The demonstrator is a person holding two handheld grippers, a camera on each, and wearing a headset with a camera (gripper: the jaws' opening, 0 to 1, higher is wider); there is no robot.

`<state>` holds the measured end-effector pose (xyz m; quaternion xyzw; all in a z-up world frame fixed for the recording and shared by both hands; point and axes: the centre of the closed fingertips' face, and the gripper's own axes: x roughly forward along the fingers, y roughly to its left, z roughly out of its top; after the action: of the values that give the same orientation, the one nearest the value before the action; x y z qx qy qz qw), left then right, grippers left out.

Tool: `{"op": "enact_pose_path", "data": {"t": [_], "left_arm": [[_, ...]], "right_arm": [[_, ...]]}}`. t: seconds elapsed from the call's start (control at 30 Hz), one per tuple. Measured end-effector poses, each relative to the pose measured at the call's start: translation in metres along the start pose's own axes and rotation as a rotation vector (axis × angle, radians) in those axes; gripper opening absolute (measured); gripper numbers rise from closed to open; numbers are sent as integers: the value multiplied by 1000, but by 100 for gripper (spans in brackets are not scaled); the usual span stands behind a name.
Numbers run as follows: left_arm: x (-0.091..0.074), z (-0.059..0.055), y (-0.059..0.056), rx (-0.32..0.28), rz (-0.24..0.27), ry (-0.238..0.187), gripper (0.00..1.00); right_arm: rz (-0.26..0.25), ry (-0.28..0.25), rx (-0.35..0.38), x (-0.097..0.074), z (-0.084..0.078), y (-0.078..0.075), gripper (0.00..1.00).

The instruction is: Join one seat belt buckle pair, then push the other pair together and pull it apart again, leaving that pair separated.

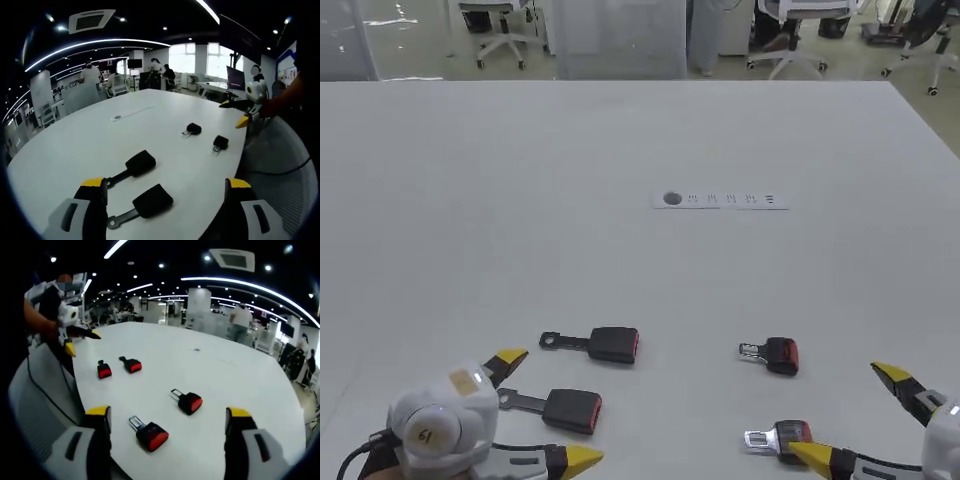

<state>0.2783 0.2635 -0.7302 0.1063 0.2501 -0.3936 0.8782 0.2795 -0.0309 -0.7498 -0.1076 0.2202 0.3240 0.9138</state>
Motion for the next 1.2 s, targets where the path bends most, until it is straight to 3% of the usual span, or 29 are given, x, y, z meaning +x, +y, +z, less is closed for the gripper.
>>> {"op": "enact_pose_path", "data": {"t": [0.23,0.67,1.2], "left_arm": [[-1,-6,-4,-7,-6,25,100],[-5,-8,-3,-18,24,19,100],[-7,-16,-5,-39,14,28,99]], "right_arm": [[24,24,13,-1,-7,7,95],[67,28,19,2,-11,19,95],[97,50,15,1,-18,30,96]]}}
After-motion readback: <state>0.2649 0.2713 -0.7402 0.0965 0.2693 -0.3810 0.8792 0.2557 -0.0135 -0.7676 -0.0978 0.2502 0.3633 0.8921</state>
